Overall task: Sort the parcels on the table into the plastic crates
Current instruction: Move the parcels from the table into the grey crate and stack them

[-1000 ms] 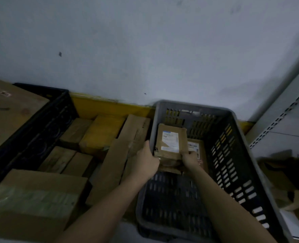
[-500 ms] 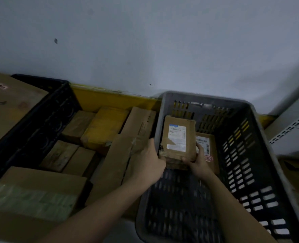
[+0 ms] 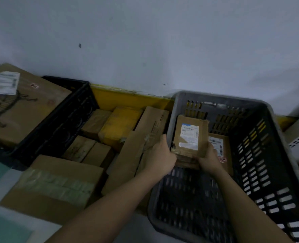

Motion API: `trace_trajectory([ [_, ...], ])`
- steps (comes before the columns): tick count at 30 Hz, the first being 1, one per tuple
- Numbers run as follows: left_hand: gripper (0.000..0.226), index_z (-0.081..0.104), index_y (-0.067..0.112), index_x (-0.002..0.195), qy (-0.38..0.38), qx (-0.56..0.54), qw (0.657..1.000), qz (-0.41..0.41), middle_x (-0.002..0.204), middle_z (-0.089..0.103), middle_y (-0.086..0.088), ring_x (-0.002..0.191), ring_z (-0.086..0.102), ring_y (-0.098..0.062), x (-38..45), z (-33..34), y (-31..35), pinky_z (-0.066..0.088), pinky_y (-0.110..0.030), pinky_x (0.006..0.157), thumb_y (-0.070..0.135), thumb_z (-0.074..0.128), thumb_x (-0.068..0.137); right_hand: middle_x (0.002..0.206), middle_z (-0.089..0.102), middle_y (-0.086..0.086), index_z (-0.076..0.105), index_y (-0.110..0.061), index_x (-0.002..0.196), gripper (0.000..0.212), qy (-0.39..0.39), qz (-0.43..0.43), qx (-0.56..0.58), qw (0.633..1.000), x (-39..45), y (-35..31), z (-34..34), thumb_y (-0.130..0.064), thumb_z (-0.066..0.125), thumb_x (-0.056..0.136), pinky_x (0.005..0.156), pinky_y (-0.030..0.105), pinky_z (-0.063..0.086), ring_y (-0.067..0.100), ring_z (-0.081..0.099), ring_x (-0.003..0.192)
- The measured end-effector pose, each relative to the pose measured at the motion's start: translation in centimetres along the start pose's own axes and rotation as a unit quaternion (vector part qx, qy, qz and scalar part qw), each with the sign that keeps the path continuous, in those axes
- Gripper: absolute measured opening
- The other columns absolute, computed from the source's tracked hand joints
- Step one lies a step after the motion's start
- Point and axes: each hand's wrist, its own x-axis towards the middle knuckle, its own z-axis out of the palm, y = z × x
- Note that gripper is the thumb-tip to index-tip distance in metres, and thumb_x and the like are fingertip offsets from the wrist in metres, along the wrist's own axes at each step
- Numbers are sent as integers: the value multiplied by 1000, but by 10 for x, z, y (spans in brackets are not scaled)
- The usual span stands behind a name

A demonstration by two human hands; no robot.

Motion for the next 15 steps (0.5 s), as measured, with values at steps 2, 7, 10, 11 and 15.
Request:
trace_trajectory([
  [2,70,24,27,151,-2,-5,1000,2,136,55,-2,103,60,-23,0,0,-1,55,-44,86,20,47,86,148,36,11,27,-32,146,91,13,9,-46,999,0,-10,2,-53,72,71,108,60,36,38,37,135],
  [7,66,26,29,152,25,-29,999,2,146,48,2,126,53,-25,-2,0,-2,49,-48,100,34,48,89,148,37,18,37,-20,144,69,82,-26,-118,989,-10,-36,2,-44,58,83,110,58,33,41,31,137],
  [10,55,31,27,151,82,-59,995,19,149,45,4,134,47,-21,-10,-2,3,43,-42,107,39,45,99,139,45,23,42,-8,144,57,124,-83,-77,986,-30,-68,-5,-16,59,90,104,46,39,40,43,126],
  [11,52,33,27,151,93,-64,993,30,149,45,4,134,45,-18,-13,-4,3,42,-38,106,39,43,101,138,47,22,45,-7,142,52,138,-100,-61,983,-39,-81,-8,-12,57,92,102,45,40,39,45,125],
  [15,47,36,30,148,68,-43,992,101,149,41,7,135,40,-15,-19,-28,-3,39,-39,109,45,39,103,134,53,13,52,-8,138,41,182,-182,-6,966,-70,-133,-19,-11,53,97,94,37,44,27,54,116],
])
